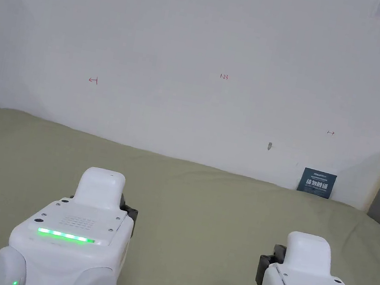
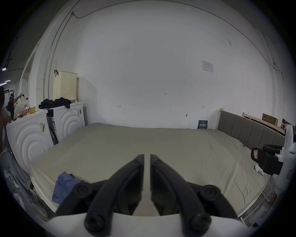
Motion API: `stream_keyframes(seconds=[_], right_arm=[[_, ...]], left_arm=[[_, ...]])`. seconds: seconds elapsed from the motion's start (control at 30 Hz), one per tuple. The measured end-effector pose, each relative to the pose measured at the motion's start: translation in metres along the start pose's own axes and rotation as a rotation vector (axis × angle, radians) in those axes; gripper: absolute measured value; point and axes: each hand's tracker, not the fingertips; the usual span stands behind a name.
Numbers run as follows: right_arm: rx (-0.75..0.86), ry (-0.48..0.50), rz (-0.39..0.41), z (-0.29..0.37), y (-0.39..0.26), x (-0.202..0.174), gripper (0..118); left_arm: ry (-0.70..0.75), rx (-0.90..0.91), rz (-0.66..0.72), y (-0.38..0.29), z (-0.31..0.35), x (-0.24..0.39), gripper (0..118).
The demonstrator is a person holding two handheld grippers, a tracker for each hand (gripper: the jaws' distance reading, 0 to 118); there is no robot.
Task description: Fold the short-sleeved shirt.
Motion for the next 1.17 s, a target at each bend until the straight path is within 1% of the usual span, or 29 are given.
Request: stream_keyframes(seconds=[0.03, 0.07, 0.1, 0.13, 0.17, 0.23, 0.3, 0.33, 0.4, 0.47, 0.53, 0.6, 0.67, 0.7, 0.77, 0.83, 0.87, 0.93, 1.0, 1.03, 1.07, 1.1, 1.13, 1.17], right_arm=[[0.005, 0.007, -0.004, 0.001, 0.002, 0.002, 69], [-0.003, 0.011, -0.009, 0.0, 0.003, 0.003, 108], [-0.056, 0.004, -0.02, -0.005, 0.005, 0.004, 118], [-0.045, -0.025, -0.052, -0.002, -0.003, 0.008, 116], [-0.041, -0.002, -0.025, 0.0, -0.003, 0.009, 118], [-0.014, 0.019, -0.059, 0.0, -0.005, 0.009, 118], [0.009, 0.056, -0.117, 0.006, -0.009, 0.011, 118], [0.017, 0.053, -0.122, 0.0, 0.008, 0.012, 118], [0.027, 0.041, -0.116, 0.004, 0.012, 0.009, 118], [0.02, 0.056, -0.142, 0.006, 0.016, 0.011, 118], [-0.021, 0.089, -0.214, 0.01, 0.021, 0.012, 118], [-0.062, 0.088, -0.243, 0.011, 0.029, 0.014, 118], [-0.081, 0.052, -0.208, 0.013, 0.037, 0.011, 118], [-0.084, 0.027, -0.165, 0.014, 0.04, 0.009, 118], [-0.01, 0.033, -0.084, 0.016, 0.042, 0.004, 118], [0.08, 0.006, -0.022, 0.016, 0.038, 0.0, 118], [0.066, -0.031, -0.018, 0.014, 0.036, -0.001, 118], [-0.023, -0.018, -0.03, 0.005, 0.037, -0.002, 118], [-0.052, 0.056, -0.074, -0.001, 0.035, 0.002, 118], [-0.05, 0.111, -0.076, -0.006, 0.032, 0.004, 118], [-0.047, 0.111, -0.074, -0.009, 0.03, 0.003, 118], [-0.017, 0.094, -0.095, -0.013, 0.026, 0.002, 118], [-0.004, 0.078, -0.088, -0.016, 0.022, 0.001, 118], [0.006, 0.042, -0.069, -0.02, 0.021, -0.001, 118]], left_arm=[[0.0, -0.002, -0.001, 0.002, 0.001, 0.001, 50], [-0.005, -0.004, 0.002, 0.005, 0.0, 0.0, 78], [-0.01, -0.003, 0.01, 0.006, -0.001, 0.0, 99], [-0.017, -0.004, 0.022, 0.007, -0.002, -0.001, 116], [-0.019, 0.001, 0.033, 0.008, -0.003, -0.001, 117], [-0.011, 0.024, 0.038, 0.008, -0.002, -0.001, 117], [0.012, 0.027, 0.012, 0.01, -0.002, 0.003, 117], [0.024, 0.019, 0.006, 0.011, -0.003, 0.003, 117], [0.023, 0.015, 0.007, 0.012, -0.004, 0.002, 117], [0.017, 0.017, 0.017, 0.013, -0.005, 0.001, 117], [0.018, 0.011, 0.029, 0.014, -0.005, -0.002, 117], [0.027, 0.018, 0.034, 0.014, -0.005, -0.002, 117], [0.031, 0.001, 0.027, 0.014, -0.007, -0.004, 117], [0.033, -0.001, 0.024, 0.014, -0.007, -0.003, 117], [0.034, -0.005, 0.018, 0.013, -0.007, -0.003, 117], [0.026, 0.0, 0.014, 0.012, -0.006, -0.002, 117], [0.022, 0.001, 0.011, 0.012, -0.005, -0.001, 117], [0.025, 0.007, 0.0, 0.012, -0.006, 0.0, 117], [0.03, 0.012, -0.005, 0.012, -0.007, 0.001, 117], [0.031, 0.015, -0.003, 0.012, -0.008, 0.001, 117], [0.028, 0.018, 0.001, 0.013, -0.01, 0.001, 117], [0.023, 0.016, 0.004, 0.013, -0.012, 0.002, 117], [0.023, 0.018, 0.004, 0.013, -0.014, 0.002, 117], [0.029, 0.019, 0.001, 0.012, -0.017, 0.003, 117]])
